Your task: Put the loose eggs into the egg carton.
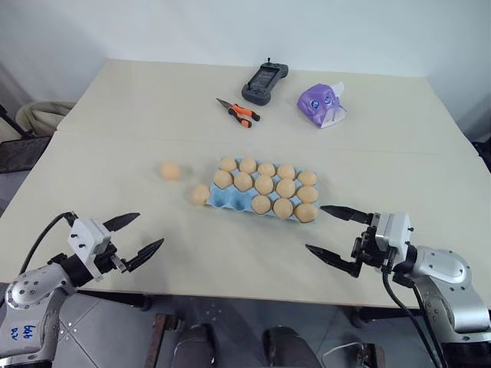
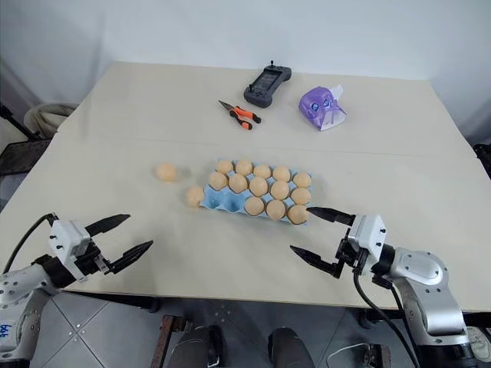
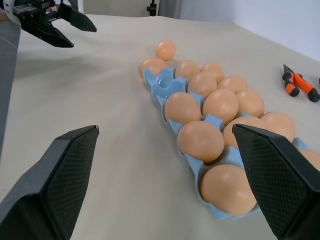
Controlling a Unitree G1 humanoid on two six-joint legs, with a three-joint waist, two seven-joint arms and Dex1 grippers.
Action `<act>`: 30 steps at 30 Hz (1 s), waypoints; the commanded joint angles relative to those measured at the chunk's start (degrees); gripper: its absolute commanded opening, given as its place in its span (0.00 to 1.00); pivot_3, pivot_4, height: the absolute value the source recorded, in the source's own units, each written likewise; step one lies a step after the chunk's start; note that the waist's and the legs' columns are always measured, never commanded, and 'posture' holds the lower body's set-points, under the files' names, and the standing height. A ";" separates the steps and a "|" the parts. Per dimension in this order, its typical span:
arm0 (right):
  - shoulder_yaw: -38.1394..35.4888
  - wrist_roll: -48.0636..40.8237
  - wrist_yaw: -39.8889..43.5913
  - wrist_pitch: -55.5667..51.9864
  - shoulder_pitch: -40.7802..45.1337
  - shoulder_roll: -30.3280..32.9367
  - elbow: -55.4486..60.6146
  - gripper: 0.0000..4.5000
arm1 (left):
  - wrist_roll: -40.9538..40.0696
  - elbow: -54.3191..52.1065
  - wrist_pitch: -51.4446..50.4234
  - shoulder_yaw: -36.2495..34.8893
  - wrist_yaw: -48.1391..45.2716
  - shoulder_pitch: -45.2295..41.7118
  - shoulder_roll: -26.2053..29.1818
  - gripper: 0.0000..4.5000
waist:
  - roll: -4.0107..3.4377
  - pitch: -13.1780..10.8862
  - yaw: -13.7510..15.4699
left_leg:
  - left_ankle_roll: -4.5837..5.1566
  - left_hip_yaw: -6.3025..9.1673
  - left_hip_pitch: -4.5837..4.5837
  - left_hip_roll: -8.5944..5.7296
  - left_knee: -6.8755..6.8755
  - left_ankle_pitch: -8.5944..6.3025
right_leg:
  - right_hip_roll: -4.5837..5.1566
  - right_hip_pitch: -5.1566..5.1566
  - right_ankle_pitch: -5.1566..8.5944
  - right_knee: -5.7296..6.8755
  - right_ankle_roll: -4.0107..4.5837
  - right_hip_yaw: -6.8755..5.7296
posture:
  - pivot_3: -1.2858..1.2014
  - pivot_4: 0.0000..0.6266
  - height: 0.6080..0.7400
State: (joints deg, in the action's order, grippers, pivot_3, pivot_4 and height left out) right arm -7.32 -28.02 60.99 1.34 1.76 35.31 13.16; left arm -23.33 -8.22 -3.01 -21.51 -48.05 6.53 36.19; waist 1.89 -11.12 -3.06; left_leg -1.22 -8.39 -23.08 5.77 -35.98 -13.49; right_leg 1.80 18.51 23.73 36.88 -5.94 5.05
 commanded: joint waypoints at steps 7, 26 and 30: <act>-1.47 0.61 -0.95 1.02 0.19 0.37 0.88 1.00 | 4.30 7.70 -0.21 9.67 2.97 -17.76 -3.02 0.99 | 0.00 0.00 0.05 | 0.00 -0.06 -0.01 -0.11 -0.11 0.05 | -0.22 -0.02 -0.04 0.02 -0.07 0.05 | 0.52 0.24 1.00; -3.43 0.82 -7.64 0.53 -6.02 -0.11 7.15 1.00 | 13.01 35.97 9.44 18.31 1.25 -35.46 -6.86 0.99 | 0.00 0.00 0.01 | -0.09 -0.19 -0.04 -0.07 -0.25 0.14 | -0.35 0.16 0.00 0.27 -0.10 0.17 | 0.52 0.24 1.00; -2.98 0.93 -8.18 0.62 -5.57 -0.32 6.98 1.00 | 14.23 40.17 9.12 19.50 1.75 -38.54 -8.32 0.99 | 0.00 0.00 0.25 | -0.06 -0.14 -0.04 -0.10 -0.32 0.17 | -0.35 0.16 0.00 0.43 -0.11 0.14 | 0.52 0.24 1.00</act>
State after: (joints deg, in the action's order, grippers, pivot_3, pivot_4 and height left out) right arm -9.35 -26.53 53.24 1.21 -3.90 35.23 18.06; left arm -9.80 31.00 5.46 -2.56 -46.36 -30.67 28.23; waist 1.89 -11.12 -2.81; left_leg -1.27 -8.52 -23.11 5.66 -36.32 -13.32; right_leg 1.46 18.68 23.73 37.33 -6.04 5.19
